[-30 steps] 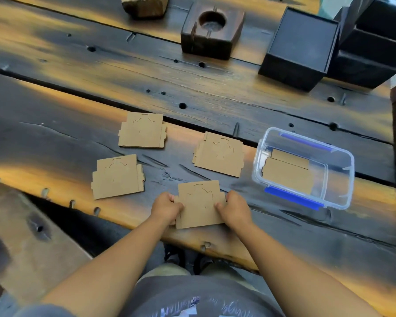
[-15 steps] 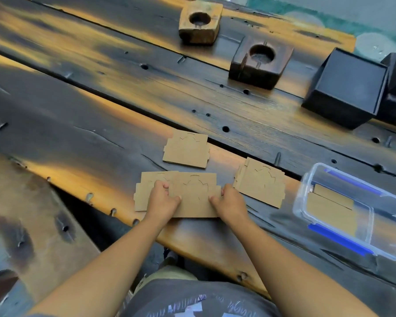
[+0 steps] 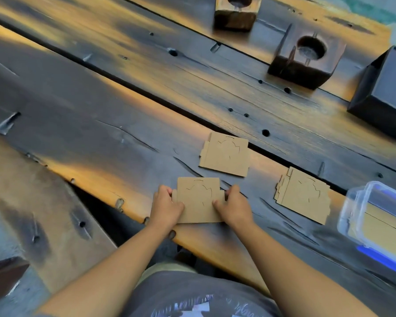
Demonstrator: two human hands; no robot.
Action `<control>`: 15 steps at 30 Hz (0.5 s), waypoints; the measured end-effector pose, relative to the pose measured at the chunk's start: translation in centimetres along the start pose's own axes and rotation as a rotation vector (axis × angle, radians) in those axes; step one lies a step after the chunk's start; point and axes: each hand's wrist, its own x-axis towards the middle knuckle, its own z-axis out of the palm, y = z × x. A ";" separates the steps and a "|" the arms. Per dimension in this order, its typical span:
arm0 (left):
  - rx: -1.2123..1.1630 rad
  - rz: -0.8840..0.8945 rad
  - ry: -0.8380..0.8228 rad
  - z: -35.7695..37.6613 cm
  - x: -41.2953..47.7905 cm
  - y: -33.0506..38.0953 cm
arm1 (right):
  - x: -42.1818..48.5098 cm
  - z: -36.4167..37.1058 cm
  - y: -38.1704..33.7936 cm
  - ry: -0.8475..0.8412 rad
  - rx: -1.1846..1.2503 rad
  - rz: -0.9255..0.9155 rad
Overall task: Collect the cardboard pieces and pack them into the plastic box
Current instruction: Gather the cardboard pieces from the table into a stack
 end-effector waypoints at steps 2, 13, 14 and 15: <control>0.027 -0.002 -0.005 0.1 0.1 -0.2 | 0.0 0.4 0.1 0.005 -0.014 0.014; 0.059 -0.060 0.032 0.1 0.3 -0.1 | 0.2 0.4 0.1 0.014 0.031 0.002; -0.001 -0.105 0.013 0.2 0.3 -0.2 | 0.2 0.5 0.1 0.009 0.048 0.012; -0.077 -0.158 -0.008 0.3 0.2 -0.1 | 0.2 0.5 0.0 -0.001 0.064 0.028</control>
